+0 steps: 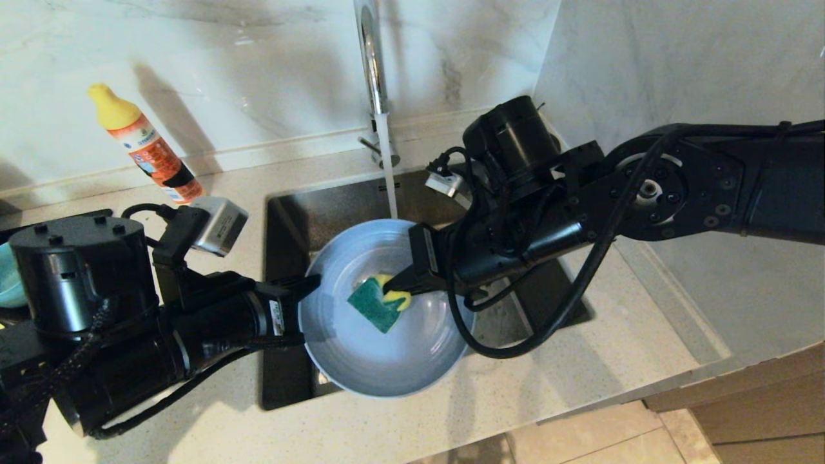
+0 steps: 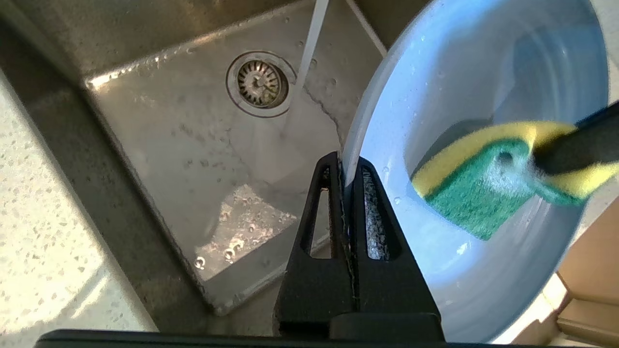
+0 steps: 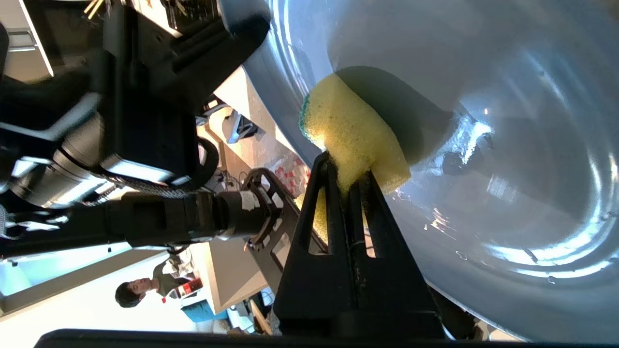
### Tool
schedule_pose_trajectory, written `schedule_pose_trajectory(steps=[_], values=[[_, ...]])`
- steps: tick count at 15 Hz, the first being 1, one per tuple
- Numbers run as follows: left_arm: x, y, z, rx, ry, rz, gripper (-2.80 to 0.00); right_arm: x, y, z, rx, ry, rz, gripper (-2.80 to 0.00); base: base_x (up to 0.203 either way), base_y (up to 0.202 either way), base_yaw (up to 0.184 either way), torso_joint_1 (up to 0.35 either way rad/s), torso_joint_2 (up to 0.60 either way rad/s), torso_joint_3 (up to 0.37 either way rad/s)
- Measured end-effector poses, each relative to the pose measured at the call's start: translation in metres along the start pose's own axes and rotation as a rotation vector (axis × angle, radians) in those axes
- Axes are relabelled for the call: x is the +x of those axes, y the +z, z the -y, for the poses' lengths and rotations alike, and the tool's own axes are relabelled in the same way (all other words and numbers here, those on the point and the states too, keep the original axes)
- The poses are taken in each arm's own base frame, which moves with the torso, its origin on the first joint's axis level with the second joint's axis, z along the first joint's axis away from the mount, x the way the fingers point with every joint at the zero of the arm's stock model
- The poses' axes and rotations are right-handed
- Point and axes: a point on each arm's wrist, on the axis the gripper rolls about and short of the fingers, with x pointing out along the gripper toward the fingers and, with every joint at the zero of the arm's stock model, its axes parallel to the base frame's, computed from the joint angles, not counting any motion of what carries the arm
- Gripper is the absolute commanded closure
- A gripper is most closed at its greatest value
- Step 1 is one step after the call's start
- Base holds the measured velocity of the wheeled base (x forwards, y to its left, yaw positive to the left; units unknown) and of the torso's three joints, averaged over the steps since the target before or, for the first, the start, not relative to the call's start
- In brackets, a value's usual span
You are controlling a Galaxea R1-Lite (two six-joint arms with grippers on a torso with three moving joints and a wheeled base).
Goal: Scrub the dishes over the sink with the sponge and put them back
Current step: Wipe the plate
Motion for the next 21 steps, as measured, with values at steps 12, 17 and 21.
schedule_pose_trajectory(steps=[12, 17, 21], values=[[-0.001, 0.007, 0.0, -0.017, 0.008, 0.038, 0.0, -0.041, 0.001, 0.031, 0.045, -0.132, 0.028, 0.0, 0.0, 0.0, 0.0, 0.0, 0.0, 0.0], [0.004, 0.011, 0.0, -0.052, 0.027, 0.047, 0.0, -0.037, -0.022, 0.014, 0.02, -0.103, -0.041, 0.0, 0.0, 0.0, 0.0, 0.0, 0.0, 0.0], [0.012, 0.007, -0.001, -0.123, 0.031, 0.025, 0.0, -0.022, -0.029, -0.001, -0.014, -0.068, -0.072, 0.0, 0.0, 0.0, 0.0, 0.0, 0.0, 0.0]])
